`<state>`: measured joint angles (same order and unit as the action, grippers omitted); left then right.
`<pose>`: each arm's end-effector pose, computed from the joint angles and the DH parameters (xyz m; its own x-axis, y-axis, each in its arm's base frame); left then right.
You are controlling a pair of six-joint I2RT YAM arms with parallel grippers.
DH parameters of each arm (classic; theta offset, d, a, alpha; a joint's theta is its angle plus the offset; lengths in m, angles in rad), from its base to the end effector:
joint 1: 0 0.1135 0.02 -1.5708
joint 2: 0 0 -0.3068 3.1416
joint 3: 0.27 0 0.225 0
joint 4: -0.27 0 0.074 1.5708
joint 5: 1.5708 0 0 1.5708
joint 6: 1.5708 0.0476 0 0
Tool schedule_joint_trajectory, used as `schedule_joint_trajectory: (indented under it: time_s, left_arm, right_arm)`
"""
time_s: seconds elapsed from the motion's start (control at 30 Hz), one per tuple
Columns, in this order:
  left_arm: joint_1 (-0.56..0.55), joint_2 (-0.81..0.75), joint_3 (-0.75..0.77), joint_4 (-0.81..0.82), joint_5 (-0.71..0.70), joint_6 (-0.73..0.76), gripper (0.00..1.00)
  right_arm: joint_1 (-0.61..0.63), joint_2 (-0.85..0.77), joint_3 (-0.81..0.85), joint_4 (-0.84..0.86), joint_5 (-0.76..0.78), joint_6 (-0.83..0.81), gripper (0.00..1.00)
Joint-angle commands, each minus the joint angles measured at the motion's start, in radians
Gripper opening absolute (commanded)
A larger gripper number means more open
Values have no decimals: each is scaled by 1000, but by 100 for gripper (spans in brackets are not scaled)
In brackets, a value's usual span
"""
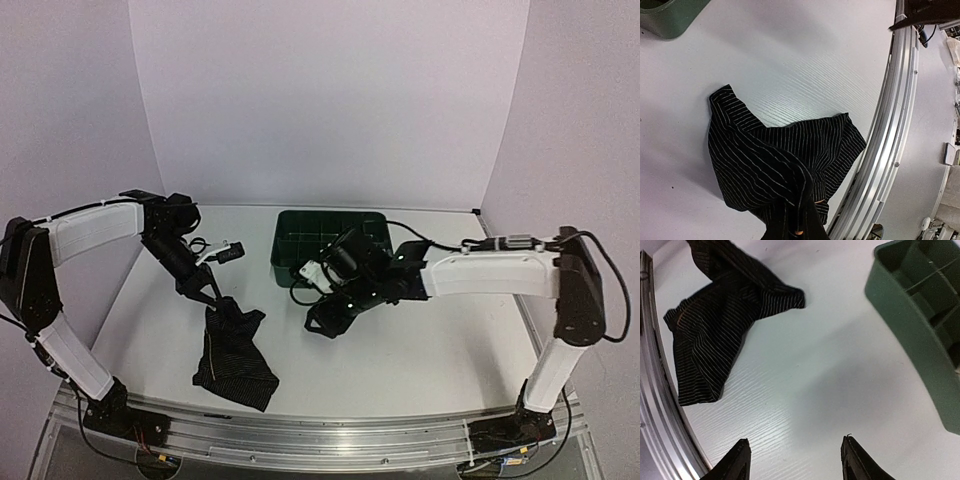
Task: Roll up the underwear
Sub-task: Place the underwear at the center of the board.
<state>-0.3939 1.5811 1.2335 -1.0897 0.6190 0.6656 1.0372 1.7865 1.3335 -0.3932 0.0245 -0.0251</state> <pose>0.2318 -0.1262 0.2911 -0.4828 0.7453 -0.4598 0.8671 0.3333 -0.3701 0.1981 0.3330 0.2812 -0.3593 -0.6576 -0.6622 -0.8617 0.5061 -0.0350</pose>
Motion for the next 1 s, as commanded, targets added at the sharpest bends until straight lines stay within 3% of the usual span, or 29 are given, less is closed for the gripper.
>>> schedule_joint_trajectory:
  time_s: [0.0,0.07,0.13,0.27,0.37,0.8,0.97]
  left_arm:
    - [2,-49,0,40,-15,23,0]
    - [4,-53,8,40,-13,22,0]
    - [6,-55,17,38,-18,24,0]
    - [8,-55,36,18,-24,39,0]
    - [10,-63,43,14,-25,44,0]
    - [10,-81,40,6,13,55,0]
    - [10,-75,45,5,18,58,0]
  right_arm:
    - [19,112,20,397,-130,-113,60]
    - [20,168,-60,661,-142,-154,61]
    - [17,252,-22,757,-136,-202,63]
    - [15,423,160,692,-151,-269,62]
    - [-3,509,216,669,-145,-226,60]
    - [-30,620,299,662,-96,-31,57]
    - [-30,673,368,566,-52,-7,52]
